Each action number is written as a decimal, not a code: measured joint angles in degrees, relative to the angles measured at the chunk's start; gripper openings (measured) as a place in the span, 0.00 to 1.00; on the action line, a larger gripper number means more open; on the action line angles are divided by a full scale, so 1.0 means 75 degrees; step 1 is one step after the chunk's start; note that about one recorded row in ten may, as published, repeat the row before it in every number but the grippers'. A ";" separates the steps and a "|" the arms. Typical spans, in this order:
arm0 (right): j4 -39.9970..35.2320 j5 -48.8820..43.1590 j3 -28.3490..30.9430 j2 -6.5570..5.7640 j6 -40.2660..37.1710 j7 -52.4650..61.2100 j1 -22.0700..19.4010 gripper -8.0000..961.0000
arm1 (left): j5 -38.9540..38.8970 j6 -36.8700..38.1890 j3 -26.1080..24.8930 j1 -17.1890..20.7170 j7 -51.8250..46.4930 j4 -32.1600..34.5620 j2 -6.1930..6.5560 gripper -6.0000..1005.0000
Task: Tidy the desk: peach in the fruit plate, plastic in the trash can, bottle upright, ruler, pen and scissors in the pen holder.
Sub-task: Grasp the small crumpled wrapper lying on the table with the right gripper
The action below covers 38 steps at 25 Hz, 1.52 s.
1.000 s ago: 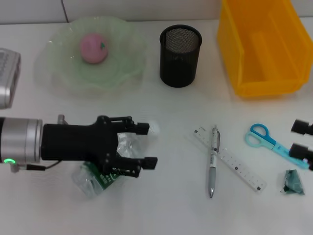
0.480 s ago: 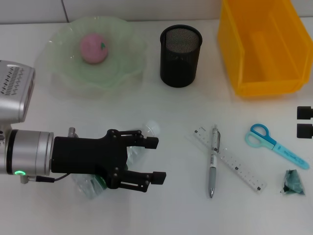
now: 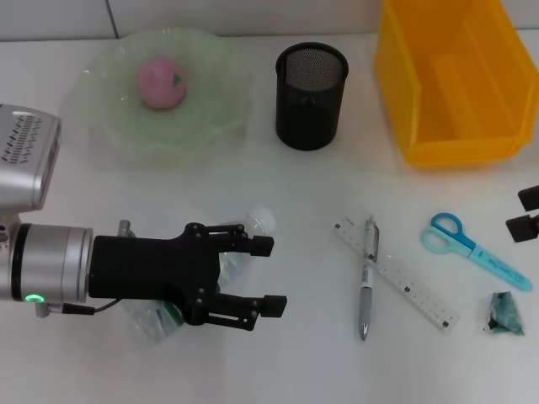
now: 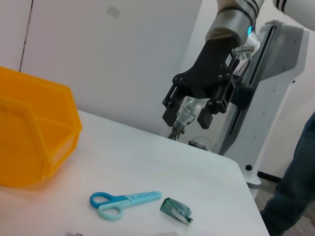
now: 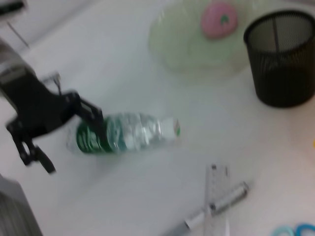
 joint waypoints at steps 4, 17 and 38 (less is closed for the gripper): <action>-0.1140 -0.0834 -0.1457 0.0203 0.0143 0.0869 0.0009 0.67 | 0.0000 -0.0015 0.0004 0.0000 0.0000 -0.0002 0.0000 0.83; -0.0793 -0.2536 -0.4491 0.0442 0.1315 0.2301 -0.0245 0.67 | 0.0000 -0.0257 0.0009 -0.0082 0.0051 -0.0210 0.0011 0.83; -0.0099 -0.2677 -0.5606 0.0438 0.2035 0.2888 -0.0341 0.66 | 0.0001 -0.0381 0.0018 -0.0125 0.0132 -0.0390 -0.0001 0.82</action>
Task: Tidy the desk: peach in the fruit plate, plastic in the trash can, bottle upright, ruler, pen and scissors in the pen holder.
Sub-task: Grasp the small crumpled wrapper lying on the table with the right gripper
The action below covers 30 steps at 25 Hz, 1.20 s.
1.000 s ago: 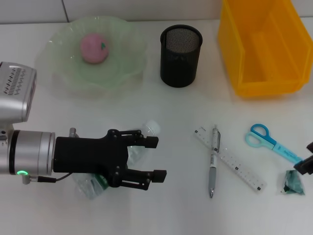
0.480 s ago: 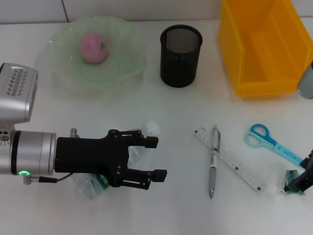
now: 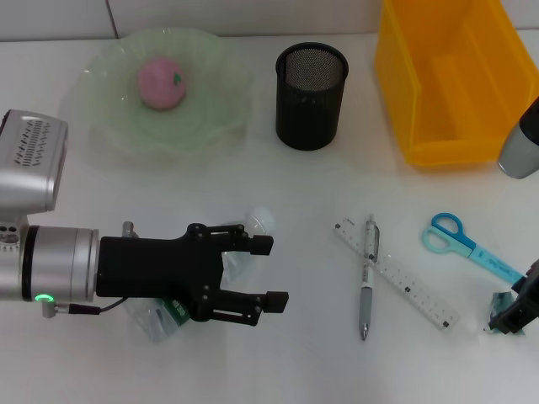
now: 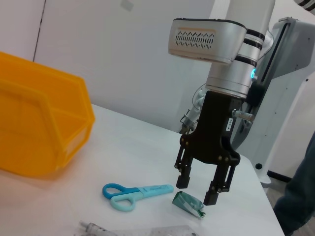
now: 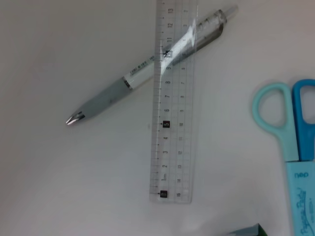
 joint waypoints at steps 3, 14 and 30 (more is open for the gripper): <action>0.0059 -0.0009 -0.0068 0.0000 0.0060 0.0025 -0.0009 0.66 | 0.0015 -0.0043 0.0007 -0.0004 0.0001 0.0000 0.0000 0.82; 0.0207 -0.0020 -0.0410 -0.0012 0.0255 0.0175 -0.0008 0.66 | 0.0023 -0.0057 0.0007 -0.0020 0.0073 -0.0139 0.0001 0.82; 0.0243 -0.0020 -0.0709 -0.0011 0.0349 0.0236 0.0057 0.66 | 0.0022 -0.0090 0.0006 -0.0070 0.0187 -0.0310 0.0001 0.82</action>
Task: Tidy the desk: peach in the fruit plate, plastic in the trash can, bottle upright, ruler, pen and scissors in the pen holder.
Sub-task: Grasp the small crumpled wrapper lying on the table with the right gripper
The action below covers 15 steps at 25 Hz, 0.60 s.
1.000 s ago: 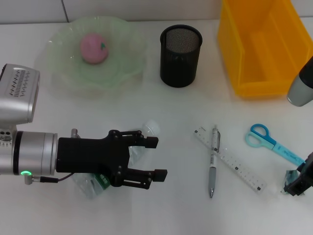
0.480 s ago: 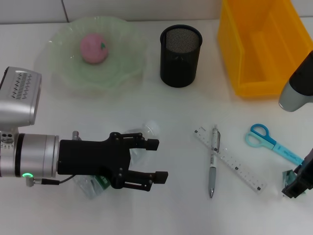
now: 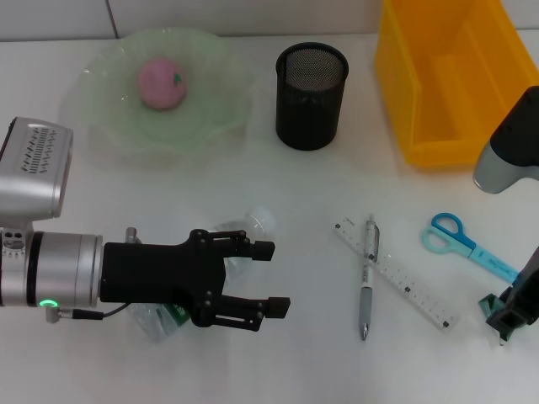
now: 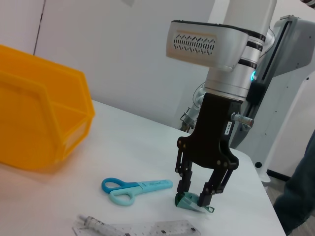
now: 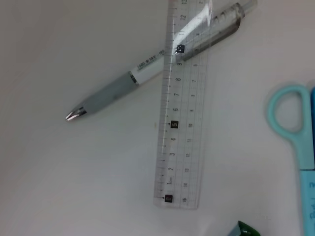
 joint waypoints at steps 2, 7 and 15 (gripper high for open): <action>0.0013 0.0000 -0.0007 -0.0001 0.0004 0.0000 0.0004 0.48 | 0.0000 0.0000 0.0000 -0.0001 0.0001 -0.0001 0.0000 0.82; 0.0017 0.0000 -0.0041 0.0000 0.0014 0.0000 0.0007 0.40 | 0.0000 0.0001 0.0000 -0.0005 0.0002 -0.0005 0.0000 0.82; -0.0065 0.0001 -0.0099 0.0011 0.0064 -0.0043 -0.0048 0.32 | 0.0000 0.0001 0.0000 -0.0005 0.0002 -0.0005 0.0000 0.82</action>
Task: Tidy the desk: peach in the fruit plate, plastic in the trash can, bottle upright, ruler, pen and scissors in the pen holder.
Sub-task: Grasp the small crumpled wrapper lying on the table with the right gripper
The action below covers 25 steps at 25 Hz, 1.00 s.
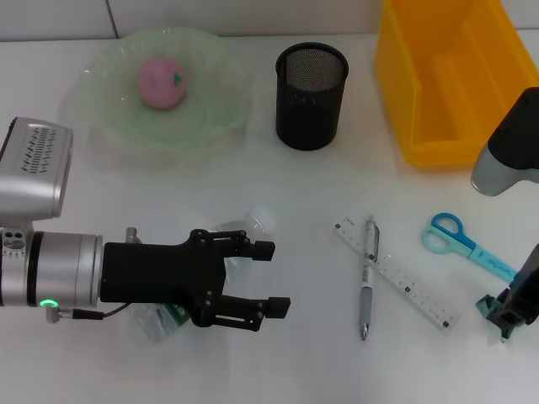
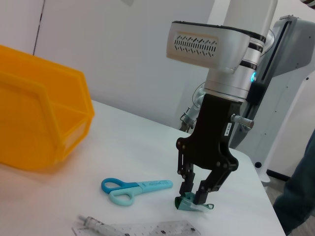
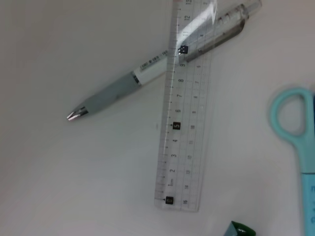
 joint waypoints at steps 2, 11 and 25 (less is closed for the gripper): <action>-0.0003 0.0000 -0.0030 0.0000 0.0018 -0.0009 -0.0003 0.30 | 0.0000 0.0000 0.0000 0.0000 0.0000 0.0000 0.0001 0.81; -0.0020 -0.0006 -0.0084 -0.0003 0.0043 -0.0043 -0.0017 0.22 | 0.0000 0.0000 0.0000 0.0000 0.0000 0.0000 0.0000 0.81; -0.0020 -0.0058 -0.0082 -0.0011 0.0038 -0.0052 -0.0015 0.09 | 0.0000 0.0000 -0.0012 0.0002 0.0000 0.0000 0.0000 0.81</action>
